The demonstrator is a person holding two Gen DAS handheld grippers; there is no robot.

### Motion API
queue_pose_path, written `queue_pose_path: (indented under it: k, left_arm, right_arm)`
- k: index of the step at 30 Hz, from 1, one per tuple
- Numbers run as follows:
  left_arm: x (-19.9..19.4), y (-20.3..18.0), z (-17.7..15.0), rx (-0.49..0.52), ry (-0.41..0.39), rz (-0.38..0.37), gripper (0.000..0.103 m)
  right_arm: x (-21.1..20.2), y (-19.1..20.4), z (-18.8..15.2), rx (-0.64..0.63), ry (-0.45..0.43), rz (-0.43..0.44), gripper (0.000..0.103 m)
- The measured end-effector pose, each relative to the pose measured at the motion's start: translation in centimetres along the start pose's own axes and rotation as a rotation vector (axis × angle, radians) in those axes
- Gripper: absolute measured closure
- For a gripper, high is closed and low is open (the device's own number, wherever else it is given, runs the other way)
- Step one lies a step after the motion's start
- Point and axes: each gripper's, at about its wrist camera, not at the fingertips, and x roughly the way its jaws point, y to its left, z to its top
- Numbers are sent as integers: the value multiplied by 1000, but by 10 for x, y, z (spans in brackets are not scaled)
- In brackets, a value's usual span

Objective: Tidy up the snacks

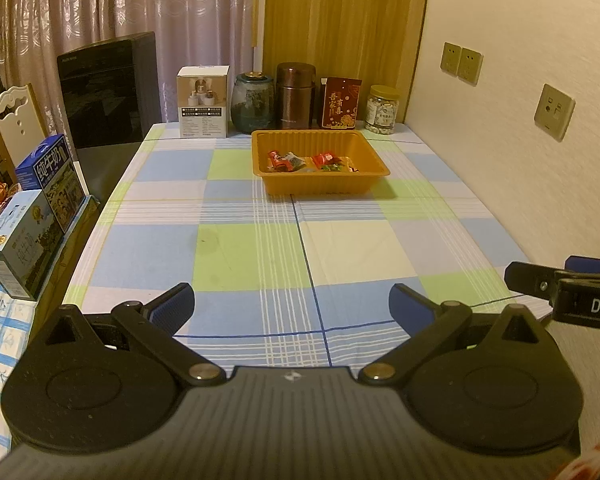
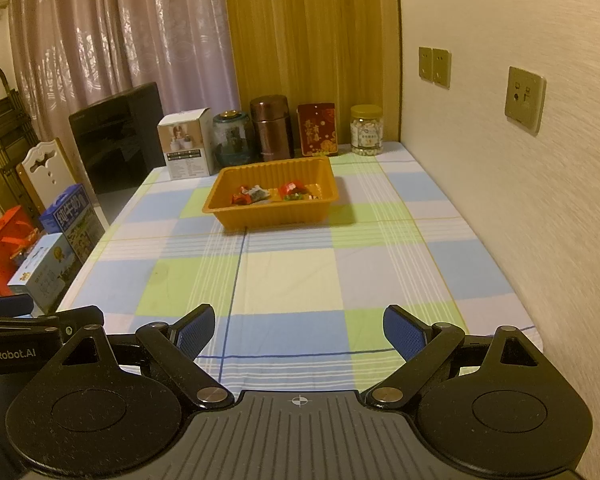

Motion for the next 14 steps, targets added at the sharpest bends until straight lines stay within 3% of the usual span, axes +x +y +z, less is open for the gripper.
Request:
queue_pose_path:
  k: [14]
  left_arm:
    - [0,1,-6,-6,-24,-25,0]
  right_arm:
    - [0,-2,0,1,0,0,12]
